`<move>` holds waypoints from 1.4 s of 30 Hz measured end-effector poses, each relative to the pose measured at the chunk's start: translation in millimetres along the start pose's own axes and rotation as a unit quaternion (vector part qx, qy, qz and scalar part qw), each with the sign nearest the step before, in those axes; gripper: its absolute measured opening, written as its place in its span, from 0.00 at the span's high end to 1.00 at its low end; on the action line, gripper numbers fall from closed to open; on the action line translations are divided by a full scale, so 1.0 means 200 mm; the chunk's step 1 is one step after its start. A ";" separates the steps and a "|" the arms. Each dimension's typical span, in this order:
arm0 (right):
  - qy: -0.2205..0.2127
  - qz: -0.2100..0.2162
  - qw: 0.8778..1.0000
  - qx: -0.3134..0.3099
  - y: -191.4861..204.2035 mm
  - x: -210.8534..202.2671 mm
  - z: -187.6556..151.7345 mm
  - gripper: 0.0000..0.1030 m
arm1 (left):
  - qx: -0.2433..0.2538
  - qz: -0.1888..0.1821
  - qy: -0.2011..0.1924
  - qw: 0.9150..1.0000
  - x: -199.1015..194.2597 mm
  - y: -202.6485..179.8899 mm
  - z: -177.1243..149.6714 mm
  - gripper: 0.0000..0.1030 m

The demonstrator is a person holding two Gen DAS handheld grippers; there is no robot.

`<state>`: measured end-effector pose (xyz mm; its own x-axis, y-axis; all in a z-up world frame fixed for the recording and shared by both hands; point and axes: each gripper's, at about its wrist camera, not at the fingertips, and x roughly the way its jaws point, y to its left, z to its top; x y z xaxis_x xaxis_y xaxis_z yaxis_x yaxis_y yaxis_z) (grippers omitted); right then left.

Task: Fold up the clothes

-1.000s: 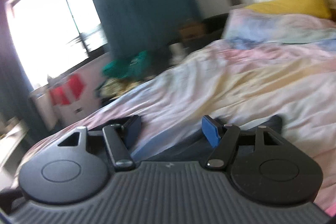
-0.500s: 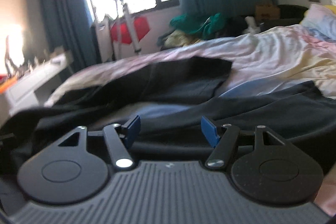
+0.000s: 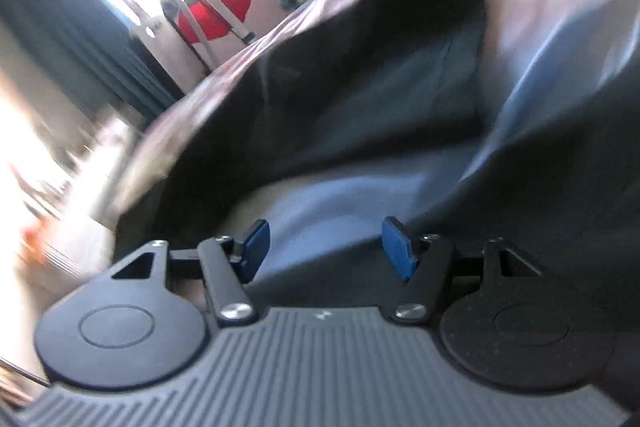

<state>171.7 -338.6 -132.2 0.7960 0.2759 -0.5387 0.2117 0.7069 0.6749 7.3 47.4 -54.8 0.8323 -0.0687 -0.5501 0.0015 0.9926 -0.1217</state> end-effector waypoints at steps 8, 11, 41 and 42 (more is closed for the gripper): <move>-0.111 -0.042 0.982 0.150 -0.13 0.16 0.13 0.89 | 0.006 -0.006 0.006 1.000 0.08 -0.02 -0.04 0.00; -0.121 -0.036 0.976 0.179 -0.16 0.13 0.18 0.92 | 0.011 -0.004 0.010 1.000 0.10 -0.03 -0.03 0.00; -0.134 -0.152 0.971 0.124 -0.60 -0.53 0.40 0.67 | 0.087 0.019 0.006 0.996 0.15 -0.15 -0.10 0.00; -0.127 -0.148 0.973 0.121 -0.57 -0.56 0.37 0.53 | 0.088 0.019 0.007 0.996 0.14 -0.15 -0.10 0.00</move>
<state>100.7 -498.0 -112.6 0.7876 -0.1093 -0.6064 0.5568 0.5478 0.6245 19.2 12.8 -84.0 0.8260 -0.0304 -0.5628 0.0675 0.9967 0.0453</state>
